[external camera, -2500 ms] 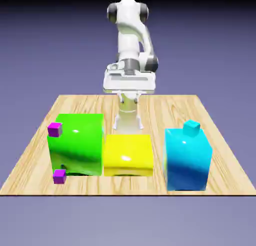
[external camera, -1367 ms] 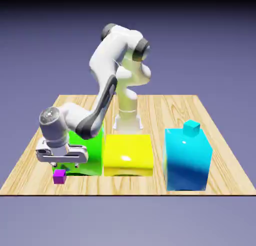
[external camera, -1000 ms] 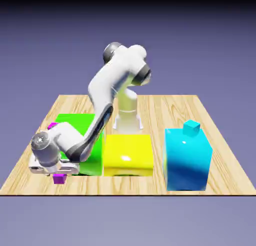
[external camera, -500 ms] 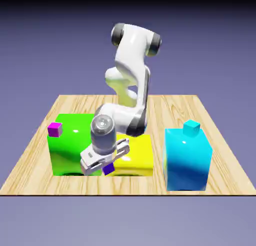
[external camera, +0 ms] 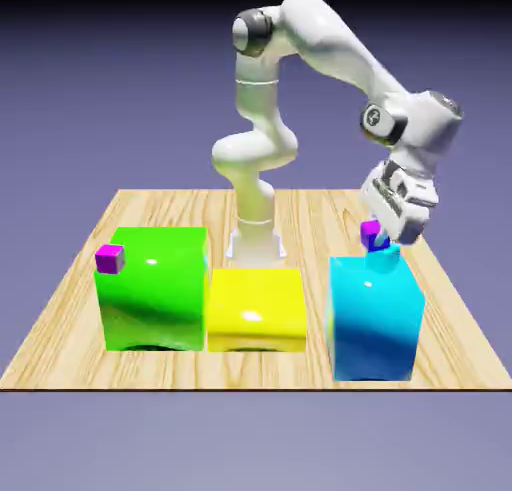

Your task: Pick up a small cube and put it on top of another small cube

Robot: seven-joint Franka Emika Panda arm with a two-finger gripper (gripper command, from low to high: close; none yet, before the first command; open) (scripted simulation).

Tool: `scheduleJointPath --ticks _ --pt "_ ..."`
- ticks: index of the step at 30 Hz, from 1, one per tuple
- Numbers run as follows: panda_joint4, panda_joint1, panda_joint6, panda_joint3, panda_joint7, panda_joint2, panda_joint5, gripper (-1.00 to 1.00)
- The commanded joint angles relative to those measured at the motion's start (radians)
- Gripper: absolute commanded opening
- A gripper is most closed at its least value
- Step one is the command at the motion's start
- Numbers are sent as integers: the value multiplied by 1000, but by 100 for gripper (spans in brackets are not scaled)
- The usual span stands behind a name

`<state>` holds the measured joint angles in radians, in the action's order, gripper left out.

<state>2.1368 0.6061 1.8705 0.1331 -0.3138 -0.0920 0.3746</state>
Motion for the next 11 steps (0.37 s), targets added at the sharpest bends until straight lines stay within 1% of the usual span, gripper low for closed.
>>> scheduleJointPath --ticks 1,3,7,8,9,11 --pt "12 -3 2 32 -15 -26 34 -100" --pt "15 -12 13 44 -30 -17 67 -100" --pt "125 -38 177 17 13 37 120 -100" --pt "125 -38 177 17 13 37 120 100" --pt "125 -38 177 17 13 37 120 100" --pt "66 -24 90 32 -10 8 92 100"
